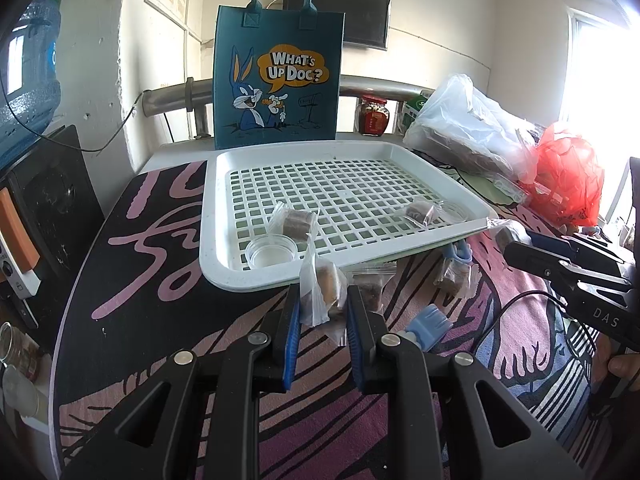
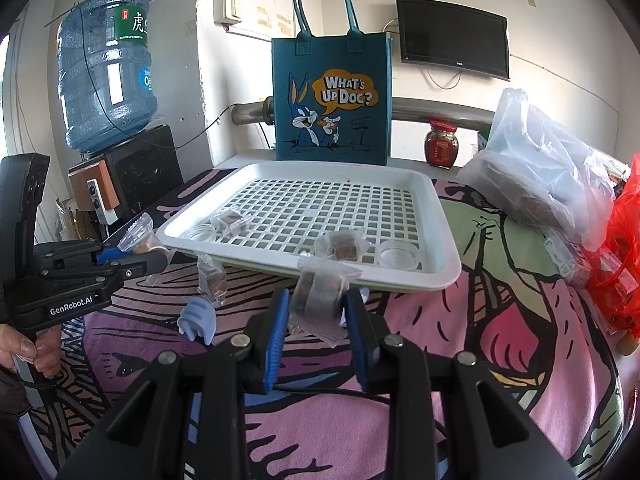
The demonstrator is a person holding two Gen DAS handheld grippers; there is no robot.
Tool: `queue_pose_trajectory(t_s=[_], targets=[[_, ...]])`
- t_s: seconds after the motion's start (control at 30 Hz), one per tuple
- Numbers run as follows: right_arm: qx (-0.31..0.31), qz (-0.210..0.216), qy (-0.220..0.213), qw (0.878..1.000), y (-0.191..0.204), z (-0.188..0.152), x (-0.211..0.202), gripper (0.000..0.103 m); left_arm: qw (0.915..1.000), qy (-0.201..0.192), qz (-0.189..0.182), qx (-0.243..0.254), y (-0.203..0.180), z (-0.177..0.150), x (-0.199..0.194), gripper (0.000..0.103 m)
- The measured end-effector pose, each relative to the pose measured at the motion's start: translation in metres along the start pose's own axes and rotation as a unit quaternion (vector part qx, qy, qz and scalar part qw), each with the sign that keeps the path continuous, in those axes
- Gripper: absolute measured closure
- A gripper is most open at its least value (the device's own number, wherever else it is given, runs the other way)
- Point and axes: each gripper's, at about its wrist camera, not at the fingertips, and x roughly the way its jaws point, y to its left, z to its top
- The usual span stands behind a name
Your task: Organize objects
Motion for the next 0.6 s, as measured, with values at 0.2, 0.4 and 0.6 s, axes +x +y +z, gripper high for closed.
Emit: queue_pose_trajectory(t_s=[0.2,0.4,0.6], targets=[[0.0,0.0,0.0,1.0,0.0003,0.0,0.0001,0.075,1.0,0.002,0.0,-0.001,-0.001,-0.0008,0.0012,0.083],[-0.001,0.002,0.0,1.0,0.0018,-0.0007,-0.0004,0.075,1.0,0.002,0.0,-0.002,-0.0008,-0.0008,0.0015,0.083],[-0.001,0.003,0.0,1.0,0.0035,-0.0011,0.0,0.075,1.0,0.003,0.0,-0.003,-0.0008,-0.0011,0.0017,0.083]])
